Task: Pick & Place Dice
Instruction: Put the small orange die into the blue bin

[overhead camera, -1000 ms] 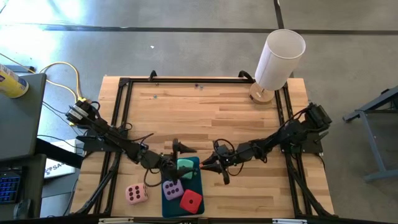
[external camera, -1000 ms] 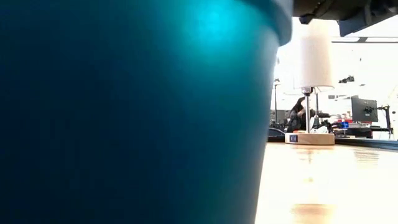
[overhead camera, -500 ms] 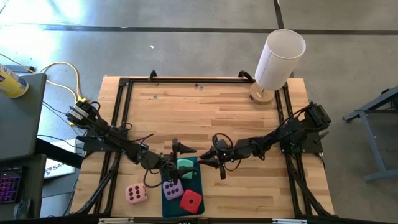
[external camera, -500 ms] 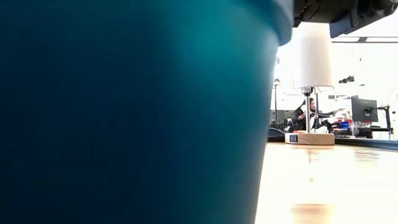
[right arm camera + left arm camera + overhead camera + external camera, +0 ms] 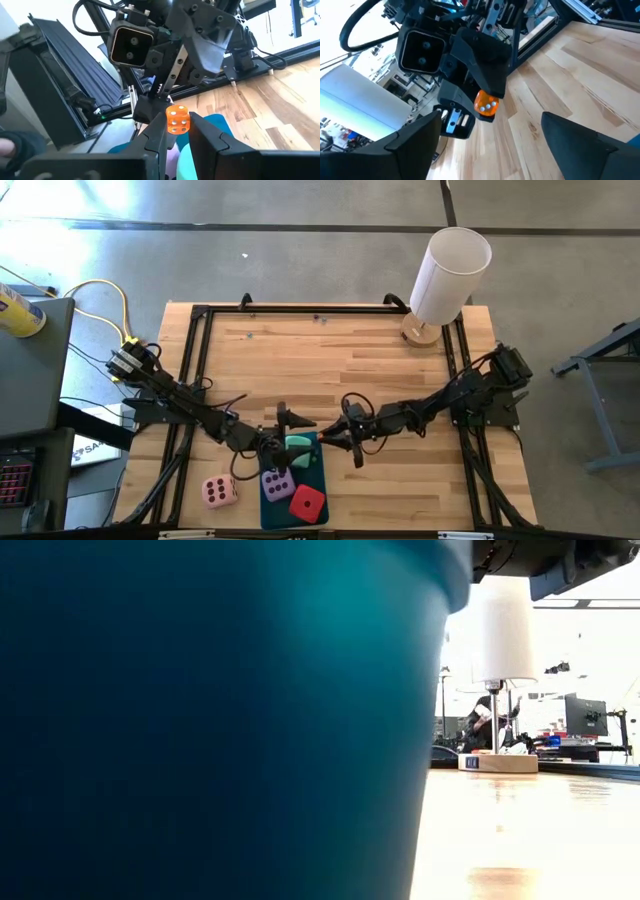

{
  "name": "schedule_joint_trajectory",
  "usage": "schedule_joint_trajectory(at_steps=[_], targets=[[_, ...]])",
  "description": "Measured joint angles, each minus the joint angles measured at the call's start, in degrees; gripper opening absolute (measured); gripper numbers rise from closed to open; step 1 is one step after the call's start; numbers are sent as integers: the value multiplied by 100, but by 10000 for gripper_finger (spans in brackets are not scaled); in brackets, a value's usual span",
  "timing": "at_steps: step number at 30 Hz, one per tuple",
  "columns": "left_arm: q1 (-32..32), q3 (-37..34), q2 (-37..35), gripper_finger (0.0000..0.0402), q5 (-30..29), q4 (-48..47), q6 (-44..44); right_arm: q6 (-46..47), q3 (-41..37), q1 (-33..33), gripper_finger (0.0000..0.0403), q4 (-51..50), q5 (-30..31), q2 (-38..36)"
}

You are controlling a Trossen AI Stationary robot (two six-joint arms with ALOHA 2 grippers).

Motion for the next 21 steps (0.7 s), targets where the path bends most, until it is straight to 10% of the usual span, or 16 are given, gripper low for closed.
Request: schedule_joint_trajectory(at_steps=[21], targets=[[293, 6, 0, 316, -163, 172, -310, 428, 9, -303, 55, -57, 4, 0]])
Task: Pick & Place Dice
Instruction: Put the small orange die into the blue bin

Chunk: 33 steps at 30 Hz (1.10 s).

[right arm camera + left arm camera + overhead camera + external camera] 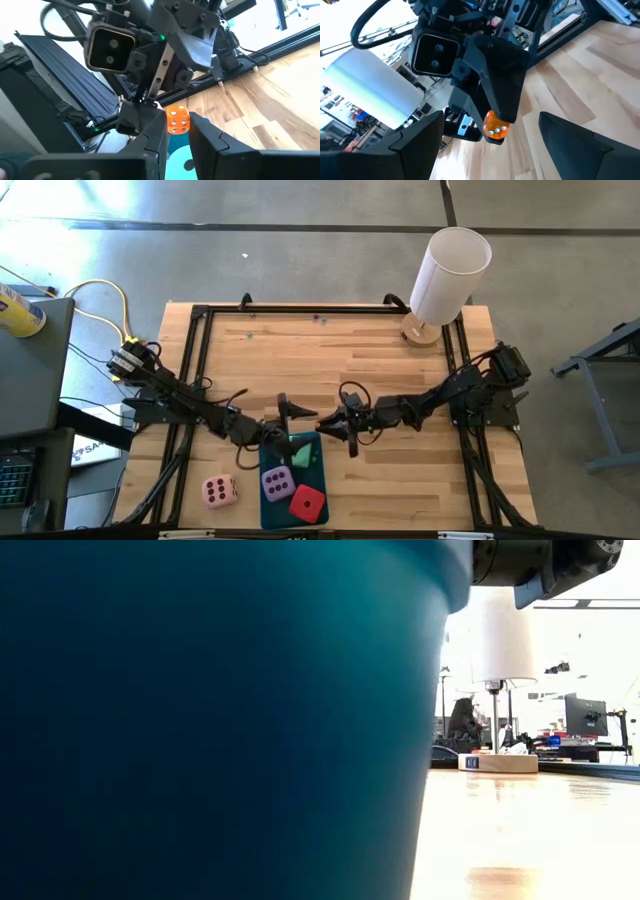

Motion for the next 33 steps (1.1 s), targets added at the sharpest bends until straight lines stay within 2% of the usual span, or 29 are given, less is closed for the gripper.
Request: schedule_joint_trajectory(at_steps=[9, 22, 33], targets=[[0, 0, 0, 310, -43, 85, -11, 0, 0, -10, 55, 4, 38, 0], [0, 0, 0, 215, -43, 83, -9, 10, 2, -10, 55, 9, 46, 0], [59, 0, 0, 201, -39, 45, 10, 50, 2, -11, 55, 13, 131, 0]])
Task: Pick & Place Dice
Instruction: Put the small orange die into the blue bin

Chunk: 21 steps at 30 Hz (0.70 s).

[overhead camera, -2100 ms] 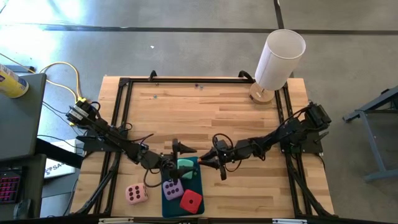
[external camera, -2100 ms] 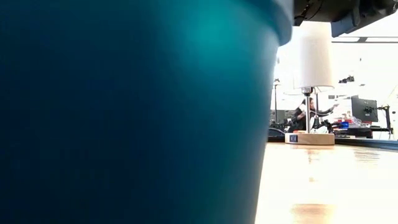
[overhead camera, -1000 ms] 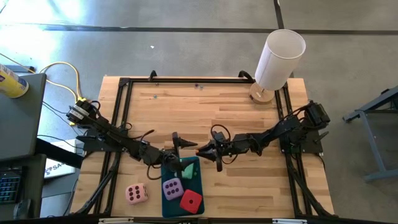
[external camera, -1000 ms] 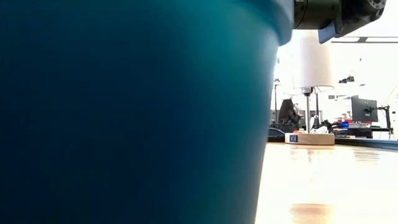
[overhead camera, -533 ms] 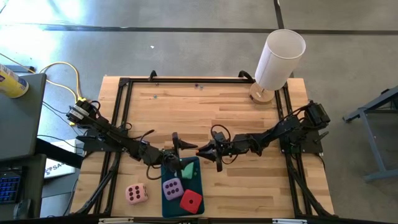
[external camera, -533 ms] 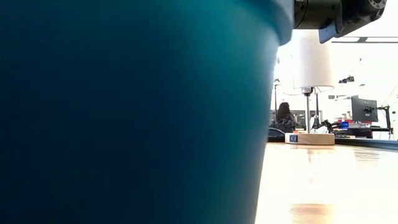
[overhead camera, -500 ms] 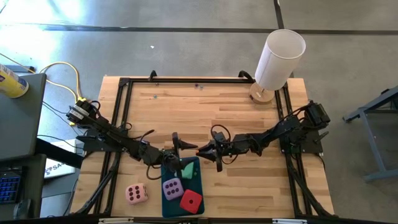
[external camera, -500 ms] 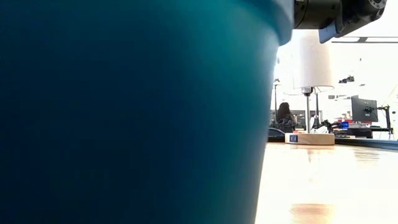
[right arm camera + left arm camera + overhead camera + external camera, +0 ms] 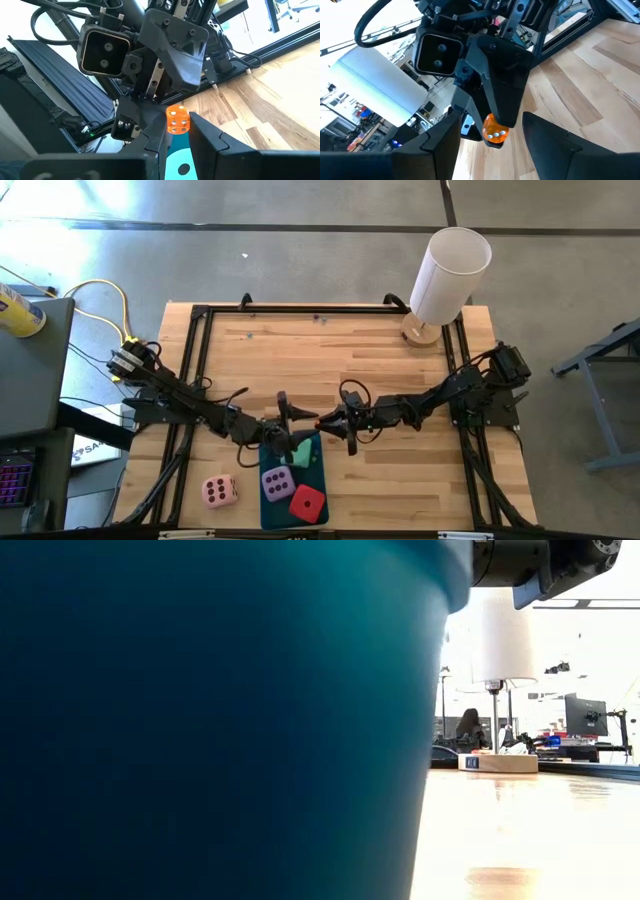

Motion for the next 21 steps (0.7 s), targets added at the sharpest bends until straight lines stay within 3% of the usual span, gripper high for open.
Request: schedule_joint_trajectory(at_steps=[14, 21], targets=[[20, 0, 0, 199, 0, -135, -3, 0, 0, -25, 55, 26, -4, 0], [22, 0, 0, 163, 0, -115, -8, 2, 0, -25, 55, 22, -4, 0]])
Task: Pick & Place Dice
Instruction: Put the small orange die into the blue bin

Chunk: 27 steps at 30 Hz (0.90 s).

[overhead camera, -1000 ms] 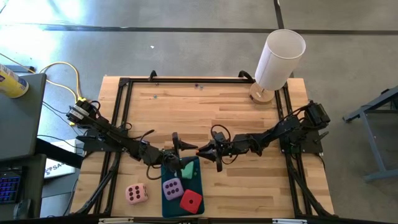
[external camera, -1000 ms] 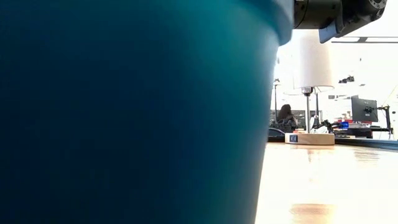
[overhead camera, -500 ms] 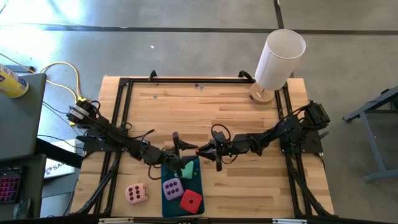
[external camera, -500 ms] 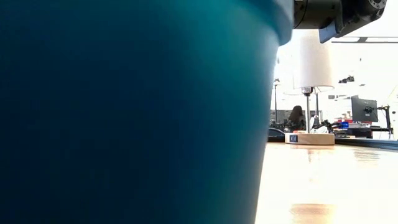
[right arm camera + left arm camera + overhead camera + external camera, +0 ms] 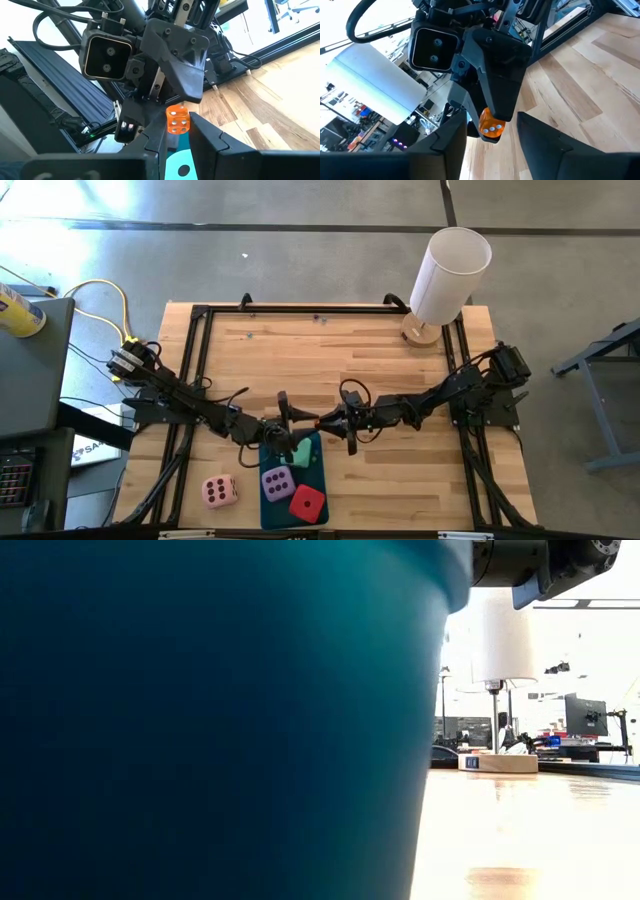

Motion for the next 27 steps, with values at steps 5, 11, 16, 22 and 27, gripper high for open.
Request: schedule_joint_trajectory(at_steps=[5, 11, 16, 22, 27], targets=[[-2, 0, 0, 133, 1, 2, -13, 9, 0, 0, 55, -4, -35, 0], [-1, 0, 0, 110, 4, -2, -13, 9, 2, 0, 55, -13, -35, -2], [-2, 0, 0, 99, 4, -4, -11, 11, 4, 0, 55, -18, -39, -2], [-1, 0, 0, 88, 2, -17, -100, 25, 4, -2, 55, -56, 4, -2], [-2, 0, 2, 79, -7, -20, -390, 31, 4, -9, 55, -63, 17, -7]])
